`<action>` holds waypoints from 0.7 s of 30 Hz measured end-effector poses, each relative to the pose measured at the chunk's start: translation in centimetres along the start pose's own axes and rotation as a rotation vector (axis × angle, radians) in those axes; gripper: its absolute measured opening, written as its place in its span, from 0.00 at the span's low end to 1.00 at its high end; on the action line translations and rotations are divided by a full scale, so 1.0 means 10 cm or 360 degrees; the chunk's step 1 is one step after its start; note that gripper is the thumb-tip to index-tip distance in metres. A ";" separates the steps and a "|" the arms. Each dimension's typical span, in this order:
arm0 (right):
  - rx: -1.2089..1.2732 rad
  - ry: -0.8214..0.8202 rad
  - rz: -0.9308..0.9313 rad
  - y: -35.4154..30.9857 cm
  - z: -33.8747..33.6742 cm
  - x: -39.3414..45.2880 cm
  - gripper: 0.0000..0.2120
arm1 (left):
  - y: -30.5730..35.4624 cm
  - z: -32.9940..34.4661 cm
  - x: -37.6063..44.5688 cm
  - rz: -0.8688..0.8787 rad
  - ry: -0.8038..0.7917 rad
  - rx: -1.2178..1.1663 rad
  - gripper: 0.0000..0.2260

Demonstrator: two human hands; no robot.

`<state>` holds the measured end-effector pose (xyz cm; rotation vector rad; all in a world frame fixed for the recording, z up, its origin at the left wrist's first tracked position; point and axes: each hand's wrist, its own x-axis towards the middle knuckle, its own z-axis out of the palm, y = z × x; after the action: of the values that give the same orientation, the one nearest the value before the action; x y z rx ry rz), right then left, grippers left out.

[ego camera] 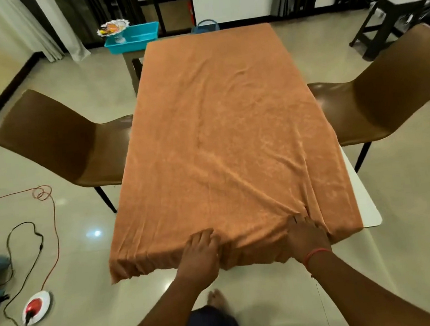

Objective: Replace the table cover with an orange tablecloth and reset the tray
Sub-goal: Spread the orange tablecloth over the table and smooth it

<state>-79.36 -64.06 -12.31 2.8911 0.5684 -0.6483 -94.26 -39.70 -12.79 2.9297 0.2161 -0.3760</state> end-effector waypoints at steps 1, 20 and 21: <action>-0.0006 -0.0005 0.0014 0.04 0.00 0.02 0.26 | 0.11 -0.02 0.10 0.0046 -0.0089 0.0056 0.26; 0.0390 -0.0097 0.0143 1.18 -0.30 0.58 0.24 | 1.13 0.24 1.47 0.0449 -0.0530 0.0310 0.31; 0.0330 -0.0156 0.0095 1.27 -0.29 0.60 0.28 | 1.25 0.21 1.52 0.0477 -0.0493 0.0306 0.31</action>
<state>-68.32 -73.17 -11.83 3.0298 0.4242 -0.8835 -78.16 -50.41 -16.80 2.9647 -0.3142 -0.8288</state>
